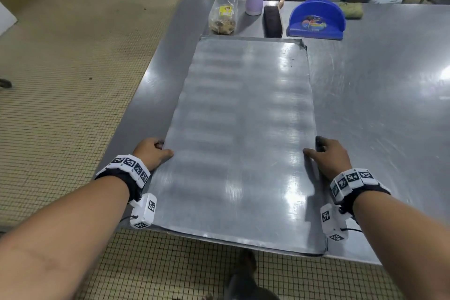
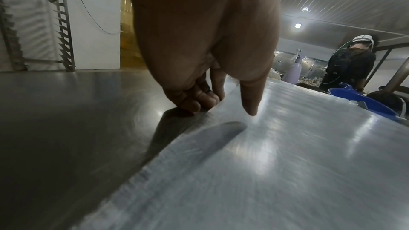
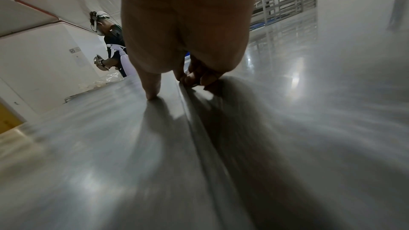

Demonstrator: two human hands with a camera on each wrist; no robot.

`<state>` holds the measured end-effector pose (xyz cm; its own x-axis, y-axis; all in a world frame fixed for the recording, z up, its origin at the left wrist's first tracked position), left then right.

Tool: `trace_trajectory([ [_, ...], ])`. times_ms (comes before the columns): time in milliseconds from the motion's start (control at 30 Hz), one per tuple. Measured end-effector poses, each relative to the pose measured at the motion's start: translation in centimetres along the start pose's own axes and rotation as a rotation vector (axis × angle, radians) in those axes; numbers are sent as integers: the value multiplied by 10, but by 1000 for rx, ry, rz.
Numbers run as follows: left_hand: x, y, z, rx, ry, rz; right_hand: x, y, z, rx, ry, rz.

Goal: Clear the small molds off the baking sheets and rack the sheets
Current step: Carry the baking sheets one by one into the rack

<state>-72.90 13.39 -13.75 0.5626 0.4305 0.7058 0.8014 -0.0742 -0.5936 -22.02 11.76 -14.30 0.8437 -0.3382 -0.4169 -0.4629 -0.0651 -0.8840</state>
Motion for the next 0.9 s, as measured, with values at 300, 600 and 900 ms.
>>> trace_trajectory([
  [300,-31,4,-55,-56,-8,23,19,21,-83,-6,76,-19],
  [600,-61,9,-105,11,-70,239,38,36,-167,-7,309,-102],
  [900,-93,3,-156,12,-69,262,69,44,-231,-144,388,-5],
])
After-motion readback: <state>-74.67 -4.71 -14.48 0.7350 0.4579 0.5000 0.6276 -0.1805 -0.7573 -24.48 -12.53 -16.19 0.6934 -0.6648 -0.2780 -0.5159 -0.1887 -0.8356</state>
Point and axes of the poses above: each hand's wrist, its own z-axis towards the middle knuckle, its own y-axis out of the palm, x = y × z, the point moved 7 cm from there along z, towards the middle knuckle, and after that the axes turned 9 degrees about -z, right-handed, at the moved point
